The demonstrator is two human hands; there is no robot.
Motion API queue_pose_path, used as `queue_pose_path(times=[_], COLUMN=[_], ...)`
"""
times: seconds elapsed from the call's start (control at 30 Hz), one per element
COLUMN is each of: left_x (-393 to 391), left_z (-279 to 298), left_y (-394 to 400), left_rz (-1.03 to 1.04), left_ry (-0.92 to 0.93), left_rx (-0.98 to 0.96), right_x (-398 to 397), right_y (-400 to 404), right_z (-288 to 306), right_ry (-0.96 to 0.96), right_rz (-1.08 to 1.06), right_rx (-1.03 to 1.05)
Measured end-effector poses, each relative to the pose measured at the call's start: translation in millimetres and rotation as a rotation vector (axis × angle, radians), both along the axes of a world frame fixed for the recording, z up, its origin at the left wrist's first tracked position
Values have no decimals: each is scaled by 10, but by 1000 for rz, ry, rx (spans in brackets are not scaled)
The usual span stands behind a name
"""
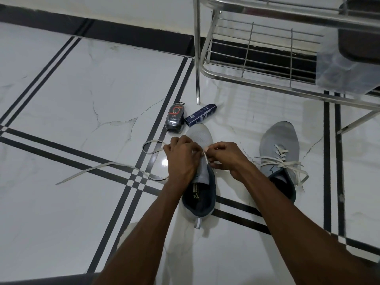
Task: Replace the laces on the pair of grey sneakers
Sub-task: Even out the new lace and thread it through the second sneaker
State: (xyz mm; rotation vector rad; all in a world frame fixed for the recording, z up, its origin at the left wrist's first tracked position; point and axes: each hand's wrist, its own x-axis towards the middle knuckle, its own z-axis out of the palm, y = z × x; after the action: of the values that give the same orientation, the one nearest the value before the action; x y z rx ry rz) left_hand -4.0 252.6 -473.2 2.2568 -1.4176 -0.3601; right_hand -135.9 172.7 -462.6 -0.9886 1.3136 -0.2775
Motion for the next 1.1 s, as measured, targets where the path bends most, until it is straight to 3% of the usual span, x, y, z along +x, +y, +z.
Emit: queue_pose_path(times=[0.13, 0.3, 0.37, 0.5, 0.53, 0.6, 0.73, 0.9, 0.93, 1.03, 1.1], left_x=[-48, -233, -241, -275, -295, -314, -326, -323, -321, -331, -327], left_z=[68, 232, 209, 154, 160, 157, 127, 119, 122, 146, 158], left_y=[31, 17, 81, 131, 129, 152, 149, 169, 195, 223, 227], left_rz=[152, 168, 172, 241, 246, 254, 244, 248, 259, 276, 271], left_ry=[87, 238, 223, 278, 289, 282, 214, 223, 231, 248, 265], left_rx=[-60, 222, 242, 120, 97, 51, 26, 11, 5, -3, -9], right_x=[46, 81, 71, -265, -332, -315, -121, -23, -49, -375, -604], right_y=[-33, -82, -130, -387, -394, -298, -28, -104, -155, -432, -534], right_z=[-3, 80, 75, 82, 89, -15, -210, -198, -189, -101, -54], right_ry=[15, 91, 113, 356, 384, 370, 337, 339, 338, 465, 565], right_rz=[3, 117, 108, -406, -451, -270, 336, 455, 379, -255, -493], right_rx=[-9, -94, -184, -848, -966, -983, -848, -956, -956, -910, -886])
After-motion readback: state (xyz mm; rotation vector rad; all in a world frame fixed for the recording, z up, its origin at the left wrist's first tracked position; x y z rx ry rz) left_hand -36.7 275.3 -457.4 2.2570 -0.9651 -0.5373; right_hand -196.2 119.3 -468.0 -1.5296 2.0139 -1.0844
